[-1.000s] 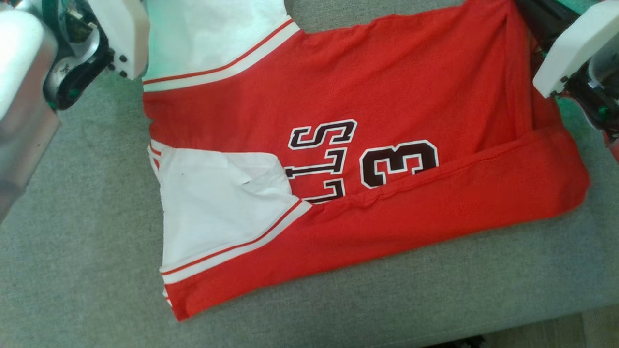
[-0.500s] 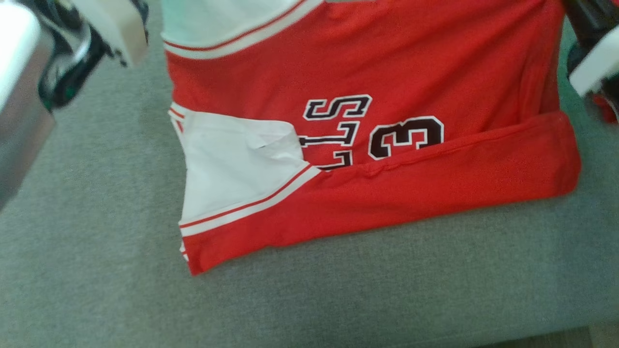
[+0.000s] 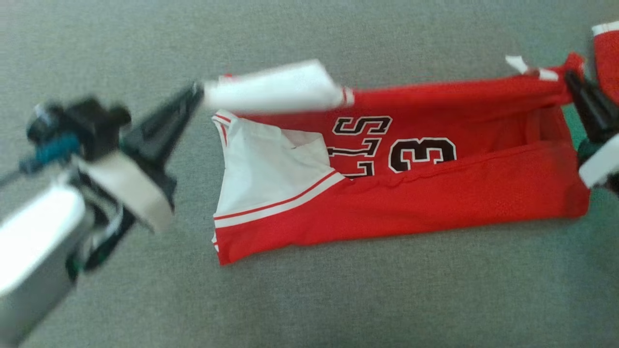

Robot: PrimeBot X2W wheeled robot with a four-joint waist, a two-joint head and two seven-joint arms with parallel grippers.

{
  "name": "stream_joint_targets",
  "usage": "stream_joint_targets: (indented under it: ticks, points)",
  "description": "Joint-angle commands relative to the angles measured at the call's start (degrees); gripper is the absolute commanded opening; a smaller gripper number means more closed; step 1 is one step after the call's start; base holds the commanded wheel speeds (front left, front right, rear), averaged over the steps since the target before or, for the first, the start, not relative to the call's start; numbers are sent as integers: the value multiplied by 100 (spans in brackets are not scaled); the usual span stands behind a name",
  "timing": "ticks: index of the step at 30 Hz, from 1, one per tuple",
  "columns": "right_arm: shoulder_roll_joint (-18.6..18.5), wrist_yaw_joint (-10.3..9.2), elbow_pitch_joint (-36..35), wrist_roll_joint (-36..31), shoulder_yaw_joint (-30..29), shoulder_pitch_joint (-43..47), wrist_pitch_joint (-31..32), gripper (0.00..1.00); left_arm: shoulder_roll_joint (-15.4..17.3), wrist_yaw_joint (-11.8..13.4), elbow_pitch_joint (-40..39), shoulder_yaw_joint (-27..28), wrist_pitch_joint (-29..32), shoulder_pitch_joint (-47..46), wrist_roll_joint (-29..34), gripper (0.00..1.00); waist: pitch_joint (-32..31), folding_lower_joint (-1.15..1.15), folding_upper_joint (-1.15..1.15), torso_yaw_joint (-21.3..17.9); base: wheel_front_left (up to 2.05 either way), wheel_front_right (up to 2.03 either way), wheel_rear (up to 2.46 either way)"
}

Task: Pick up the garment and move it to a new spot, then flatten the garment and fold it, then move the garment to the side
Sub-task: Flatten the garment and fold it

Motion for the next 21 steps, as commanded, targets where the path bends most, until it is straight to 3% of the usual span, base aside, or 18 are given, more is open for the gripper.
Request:
stream_joint_targets:
  ticks: [1, 6, 13, 14, 15, 16, 17, 21]
  points:
    - [-222, -4, -145, -77, -121, 305, -132, 0, 393, 181, -338, 247, -51, 99, -85, 0, -51, 1, 0, 28, 0, 0, 0]
    - [-168, -4, -245, -300, -471, 906, -246, 0, 651, 647, -952, 56, -149, 898, -170, 0, -69, 1, 0, 67, 0, 0, 0]
    - [11, -4, -496, -570, -1112, 1682, -122, 0, 458, 1043, -1071, -166, -504, 1575, -164, 0, -79, 1, 0, 117, 0, 0, 0]
    - [118, -4, -567, -642, -1287, 1855, -14, 15, 316, 1106, -974, -202, -612, 1674, -167, 15, -73, 1, 0, 117, 0, 0, 0]
    - [179, -4, -585, -683, -1381, 1933, 40, 47, 240, 1150, -906, -206, -684, 1705, -147, 33, -69, 1, 0, 116, 0, 0, 0]
    - [240, -4, -586, -751, -1490, 1998, 67, 100, 157, 1193, -833, -211, -762, 1735, -124, 47, -67, 1, 0, 114, 0, 0, 0]
    - [320, -4, -575, -811, -1614, 2064, 79, 100, 74, 1225, -757, -228, -831, 1763, -94, 100, -73, 1, 0, 112, 0, 0, 0]
    - [558, -4, -645, -956, -1964, 2366, 71, 100, -207, 1434, -510, -196, -1147, 1863, -1, 100, -132, 1, 0, 118, 0, 0, 0]
